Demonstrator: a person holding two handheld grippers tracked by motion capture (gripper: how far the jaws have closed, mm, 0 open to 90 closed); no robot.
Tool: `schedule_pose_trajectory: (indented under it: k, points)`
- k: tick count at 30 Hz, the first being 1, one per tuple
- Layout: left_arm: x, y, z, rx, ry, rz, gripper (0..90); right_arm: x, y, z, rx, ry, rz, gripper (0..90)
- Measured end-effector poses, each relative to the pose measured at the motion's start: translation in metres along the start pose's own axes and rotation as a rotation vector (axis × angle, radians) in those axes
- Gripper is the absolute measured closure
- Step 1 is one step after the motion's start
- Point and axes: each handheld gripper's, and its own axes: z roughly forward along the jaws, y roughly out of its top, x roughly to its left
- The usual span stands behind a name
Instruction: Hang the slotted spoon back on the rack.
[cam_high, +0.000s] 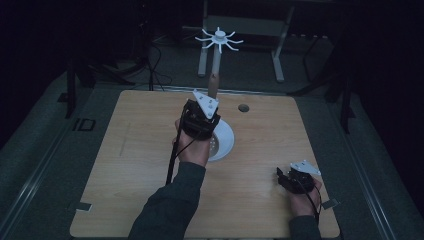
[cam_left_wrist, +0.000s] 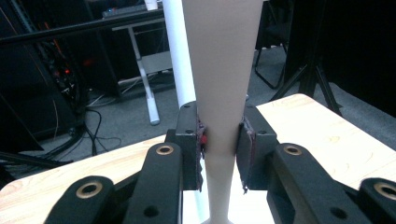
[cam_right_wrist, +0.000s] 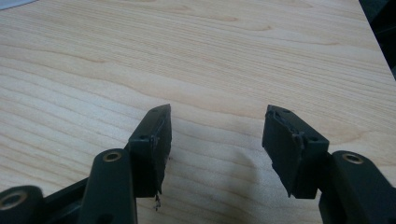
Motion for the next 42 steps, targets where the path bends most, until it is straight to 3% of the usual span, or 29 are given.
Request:
schedule_pose_trajectory:
  k: [20, 42]
  points:
    - [-0.002, 0.012, 0.001, -0.013, 0.017, 0.009, 73.1, 0.001, 0.0, 0.0, 0.002, 0.0, -0.009, 41.7]
    - [-0.003, 0.028, 0.009, -0.024, 0.068, 0.017, 73.1, 0.0, -0.001, 0.0, 0.006, 0.003, -0.002, 41.6]
